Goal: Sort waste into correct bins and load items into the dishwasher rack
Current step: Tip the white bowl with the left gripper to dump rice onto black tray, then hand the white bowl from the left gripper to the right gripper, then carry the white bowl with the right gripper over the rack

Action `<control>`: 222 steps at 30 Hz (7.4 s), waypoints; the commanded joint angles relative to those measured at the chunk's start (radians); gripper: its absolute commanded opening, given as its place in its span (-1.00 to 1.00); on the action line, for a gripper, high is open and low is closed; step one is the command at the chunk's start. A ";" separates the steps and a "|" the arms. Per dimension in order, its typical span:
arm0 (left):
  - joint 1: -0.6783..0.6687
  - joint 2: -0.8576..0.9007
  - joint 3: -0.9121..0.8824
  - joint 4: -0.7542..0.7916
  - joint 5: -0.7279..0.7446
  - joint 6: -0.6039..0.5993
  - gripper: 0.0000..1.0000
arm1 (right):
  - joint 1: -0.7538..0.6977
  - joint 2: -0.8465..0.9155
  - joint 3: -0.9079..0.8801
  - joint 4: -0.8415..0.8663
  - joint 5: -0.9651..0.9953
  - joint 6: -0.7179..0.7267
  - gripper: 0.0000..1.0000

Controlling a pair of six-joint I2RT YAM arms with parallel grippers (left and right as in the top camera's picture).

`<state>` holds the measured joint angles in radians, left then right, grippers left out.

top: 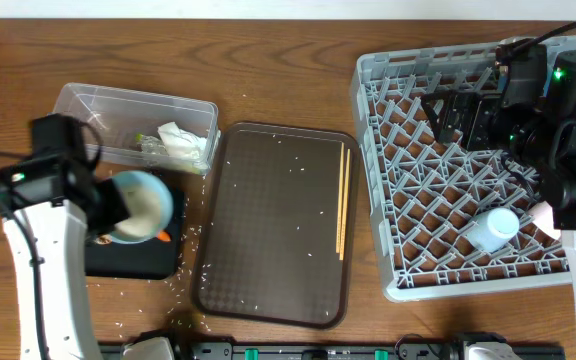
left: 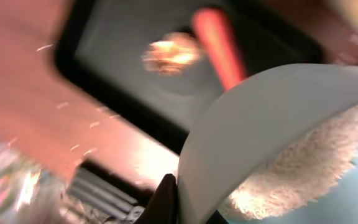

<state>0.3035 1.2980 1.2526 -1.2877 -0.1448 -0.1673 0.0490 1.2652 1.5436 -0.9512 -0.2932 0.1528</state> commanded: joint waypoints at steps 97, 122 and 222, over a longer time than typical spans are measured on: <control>-0.246 0.451 0.015 -0.046 -0.994 -0.384 -0.88 | 0.010 0.003 0.010 0.024 0.005 -0.023 0.98; -0.533 -0.163 0.035 0.508 0.254 -0.036 -0.88 | 0.055 0.005 0.010 0.028 -0.292 -0.018 0.89; -0.669 -0.227 0.035 0.586 0.275 -0.088 0.96 | 0.391 0.634 0.010 -0.058 1.532 0.190 -0.98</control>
<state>-0.3695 1.0771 1.2800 -0.7006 0.1284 -0.2615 0.4416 1.8759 1.5436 -1.0191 1.1896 0.3470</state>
